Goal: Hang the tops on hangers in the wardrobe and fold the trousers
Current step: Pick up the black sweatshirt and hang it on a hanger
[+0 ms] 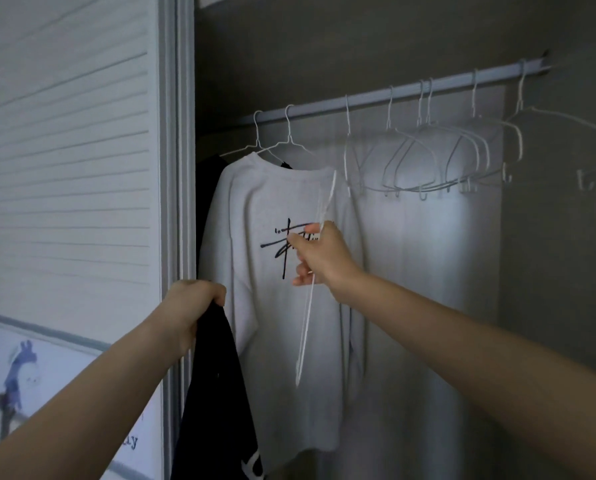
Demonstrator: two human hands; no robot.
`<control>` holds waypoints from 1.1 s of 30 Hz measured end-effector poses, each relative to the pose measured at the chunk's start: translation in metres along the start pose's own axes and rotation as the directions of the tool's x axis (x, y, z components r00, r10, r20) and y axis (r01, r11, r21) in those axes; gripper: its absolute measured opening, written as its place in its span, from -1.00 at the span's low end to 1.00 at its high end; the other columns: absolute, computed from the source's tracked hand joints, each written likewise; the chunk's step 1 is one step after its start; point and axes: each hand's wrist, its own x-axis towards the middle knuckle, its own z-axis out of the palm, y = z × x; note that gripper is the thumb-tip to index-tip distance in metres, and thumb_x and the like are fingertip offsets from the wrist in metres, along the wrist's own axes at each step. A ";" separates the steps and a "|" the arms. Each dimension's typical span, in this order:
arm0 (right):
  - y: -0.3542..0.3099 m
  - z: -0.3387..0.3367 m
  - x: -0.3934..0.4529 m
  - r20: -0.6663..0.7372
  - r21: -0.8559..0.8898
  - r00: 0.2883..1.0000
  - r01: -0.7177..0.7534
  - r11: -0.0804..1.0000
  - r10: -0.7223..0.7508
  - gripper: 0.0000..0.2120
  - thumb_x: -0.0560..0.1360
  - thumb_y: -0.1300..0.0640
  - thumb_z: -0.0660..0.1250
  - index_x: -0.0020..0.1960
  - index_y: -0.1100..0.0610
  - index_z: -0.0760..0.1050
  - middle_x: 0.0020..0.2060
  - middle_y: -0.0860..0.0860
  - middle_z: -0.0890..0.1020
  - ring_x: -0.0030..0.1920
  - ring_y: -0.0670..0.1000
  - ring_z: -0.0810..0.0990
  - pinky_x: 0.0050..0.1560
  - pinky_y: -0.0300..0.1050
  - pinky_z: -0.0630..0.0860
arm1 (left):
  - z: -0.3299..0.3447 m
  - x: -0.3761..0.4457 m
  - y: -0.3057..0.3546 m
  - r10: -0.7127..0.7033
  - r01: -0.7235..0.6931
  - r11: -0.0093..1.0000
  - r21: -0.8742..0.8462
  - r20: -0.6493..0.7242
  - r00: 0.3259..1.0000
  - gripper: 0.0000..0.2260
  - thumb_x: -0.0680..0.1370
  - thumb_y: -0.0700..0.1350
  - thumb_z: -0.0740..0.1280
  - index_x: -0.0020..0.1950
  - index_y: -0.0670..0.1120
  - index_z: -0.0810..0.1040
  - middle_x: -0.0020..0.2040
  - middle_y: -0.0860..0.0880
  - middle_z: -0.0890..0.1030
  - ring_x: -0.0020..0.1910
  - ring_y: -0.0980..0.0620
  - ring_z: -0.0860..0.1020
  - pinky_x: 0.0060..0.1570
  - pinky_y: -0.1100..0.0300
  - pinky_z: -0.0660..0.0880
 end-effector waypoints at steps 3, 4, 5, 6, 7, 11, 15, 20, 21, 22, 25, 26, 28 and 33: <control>0.007 -0.013 -0.029 -0.047 -0.135 0.998 -0.045 0.990 0.039 -0.72 0.58 -0.07 0.22 -0.16 0.12 0.42 -0.50 -0.02 0.35 -0.66 -0.09 0.27 -0.57 -0.28 0.35 | -0.004 -0.013 -0.012 0.040 -0.040 0.995 0.087 0.002 0.999 -0.88 0.40 -0.41 0.28 -0.15 -0.23 0.50 -0.25 -0.18 0.43 -0.33 -0.11 0.45 -0.33 0.10 0.40; 0.010 -0.017 -0.039 -0.056 -0.154 0.997 -0.056 0.986 0.048 -0.66 0.59 -0.10 0.19 -0.19 0.14 0.45 -0.54 -0.04 0.33 -0.65 -0.09 0.24 -0.59 -0.31 0.28 | -0.005 -0.017 -0.015 0.064 -0.061 0.987 0.145 -0.016 0.998 -0.93 0.43 -0.39 0.31 -0.13 -0.29 0.53 -0.24 -0.21 0.47 -0.29 -0.14 0.50 -0.27 0.05 0.45; 0.011 -0.022 -0.049 -0.054 -0.170 0.997 -0.061 0.984 0.053 -0.62 0.59 -0.12 0.17 -0.21 0.15 0.47 -0.58 -0.06 0.32 -0.65 -0.09 0.23 -0.60 -0.32 0.24 | -0.006 -0.018 -0.018 0.100 -0.090 0.974 0.208 -0.038 0.994 -0.95 0.45 -0.38 0.33 -0.10 -0.33 0.54 -0.22 -0.23 0.52 -0.25 -0.17 0.54 -0.22 0.00 0.50; 0.012 -0.026 -0.064 -0.044 -0.197 0.997 -0.065 0.978 0.058 -0.60 0.59 -0.12 0.17 -0.23 0.16 0.48 -0.61 -0.08 0.31 -0.65 -0.09 0.23 -0.60 -0.33 0.22 | -0.008 -0.023 -0.022 0.130 -0.109 0.957 0.268 -0.059 0.990 -0.94 0.47 -0.36 0.35 -0.08 -0.34 0.54 -0.20 -0.24 0.56 -0.21 -0.19 0.57 -0.16 -0.03 0.54; 0.011 -0.030 -0.076 -0.031 -0.231 0.998 -0.057 0.971 0.051 -0.60 0.59 -0.10 0.18 -0.25 0.16 0.48 -0.63 -0.10 0.31 -0.65 -0.09 0.23 -0.59 -0.32 0.22 | -0.008 -0.025 -0.024 0.162 -0.130 0.937 0.325 -0.072 0.984 -0.93 0.48 -0.34 0.36 -0.08 -0.33 0.54 -0.18 -0.24 0.58 -0.19 -0.20 0.58 -0.11 -0.03 0.55; 0.006 -0.045 -0.121 -0.001 -0.332 1.000 -0.014 0.943 0.014 -0.65 0.58 0.09 0.18 -0.34 0.17 0.47 -0.68 -0.10 0.31 -0.63 -0.05 0.26 -0.57 -0.28 0.23 | -0.012 -0.036 -0.033 0.242 -0.151 0.844 0.514 -0.114 0.964 -0.92 0.47 -0.29 0.39 -0.11 -0.30 0.54 -0.16 -0.24 0.58 -0.14 -0.20 0.57 -0.14 0.05 0.49; -0.008 -0.062 -0.154 0.054 -0.284 0.996 -0.050 0.958 0.068 -0.64 0.56 0.16 0.20 -0.41 0.17 0.41 -0.69 -0.07 0.26 -0.67 -0.06 0.19 -0.55 -0.30 0.18 | -0.018 -0.039 -0.029 0.044 -0.013 0.962 0.273 -0.107 0.993 -0.90 0.44 -0.36 0.35 -0.07 -0.36 0.54 -0.21 -0.25 0.52 -0.27 -0.17 0.54 -0.25 0.07 0.47; -0.019 -0.078 -0.175 0.141 -0.333 0.970 -0.141 0.932 0.197 -0.64 0.57 0.17 0.21 -0.40 0.20 0.41 -0.69 -0.04 0.25 -0.69 -0.06 0.18 -0.58 -0.34 0.16 | -0.005 -0.046 -0.029 0.065 -0.052 0.950 0.307 -0.030 0.997 -0.93 0.40 -0.38 0.33 -0.26 -0.28 0.47 -0.28 -0.22 0.45 -0.31 -0.12 0.48 -0.23 0.04 0.40; -0.019 -0.080 -0.177 0.149 -0.331 0.962 -0.170 0.928 0.230 -0.65 0.57 0.16 0.20 -0.39 0.20 0.41 -0.69 -0.05 0.24 -0.69 -0.06 0.17 -0.57 -0.35 0.15 | -0.001 -0.047 -0.030 0.125 -0.105 0.909 0.404 -0.023 0.992 -0.94 0.42 -0.34 0.34 -0.24 -0.30 0.49 -0.28 -0.21 0.48 -0.29 -0.11 0.48 -0.23 0.08 0.39; -0.019 -0.081 -0.179 0.155 -0.324 0.953 -0.201 0.924 0.262 -0.65 0.57 0.16 0.20 -0.38 0.20 0.40 -0.69 -0.05 0.23 -0.69 -0.07 0.15 -0.57 -0.35 0.14 | 0.003 -0.048 -0.031 0.200 -0.165 0.843 0.512 -0.013 0.980 -0.94 0.43 -0.31 0.35 -0.21 -0.29 0.50 -0.28 -0.19 0.50 -0.28 -0.11 0.49 -0.25 0.15 0.39; -0.015 -0.085 -0.181 0.161 -0.302 0.939 -0.247 0.921 0.305 -0.65 0.58 0.15 0.19 -0.37 0.18 0.37 -0.69 -0.05 0.21 -0.69 -0.08 0.13 -0.56 -0.38 0.13 | 0.015 -0.053 -0.028 0.392 -0.330 0.588 0.738 0.096 0.915 -0.86 0.46 -0.25 0.38 -0.25 -0.15 0.45 -0.30 -0.09 0.49 -0.32 -0.01 0.45 -0.38 0.21 0.30; -0.013 -0.087 -0.181 0.157 -0.296 0.939 -0.250 0.922 0.305 -0.66 0.58 0.16 0.19 -0.37 0.18 0.37 -0.69 -0.06 0.21 -0.70 -0.08 0.13 -0.55 -0.39 0.13 | 0.020 -0.055 -0.027 0.429 -0.375 0.519 0.768 0.146 0.891 -0.86 0.48 -0.23 0.38 -0.23 -0.14 0.45 -0.29 -0.09 0.49 -0.33 0.00 0.44 -0.39 0.20 0.29; -0.007 -0.092 -0.181 0.137 -0.282 0.947 -0.245 0.928 0.292 -0.66 0.58 0.16 0.18 -0.36 0.17 0.36 -0.70 -0.07 0.22 -0.71 -0.08 0.15 -0.57 -0.41 0.14 | 0.032 -0.060 -0.025 0.456 -0.420 0.421 0.804 0.213 0.864 -0.86 0.52 -0.16 0.37 -0.18 -0.17 0.47 -0.27 -0.12 0.51 -0.32 -0.08 0.47 -0.35 0.17 0.32; 0.016 -0.081 -0.173 0.072 -0.449 0.987 -0.095 0.889 0.142 -0.63 0.58 0.13 0.18 -0.40 0.10 0.41 -0.72 -0.05 0.33 -0.72 -0.06 0.29 -0.61 -0.31 0.24 | 0.074 -0.088 -0.015 0.447 -0.417 0.392 0.820 0.227 0.865 -0.87 0.51 -0.08 0.30 -0.14 -0.13 0.54 -0.16 -0.19 0.55 -0.16 -0.25 0.53 -0.16 0.04 0.53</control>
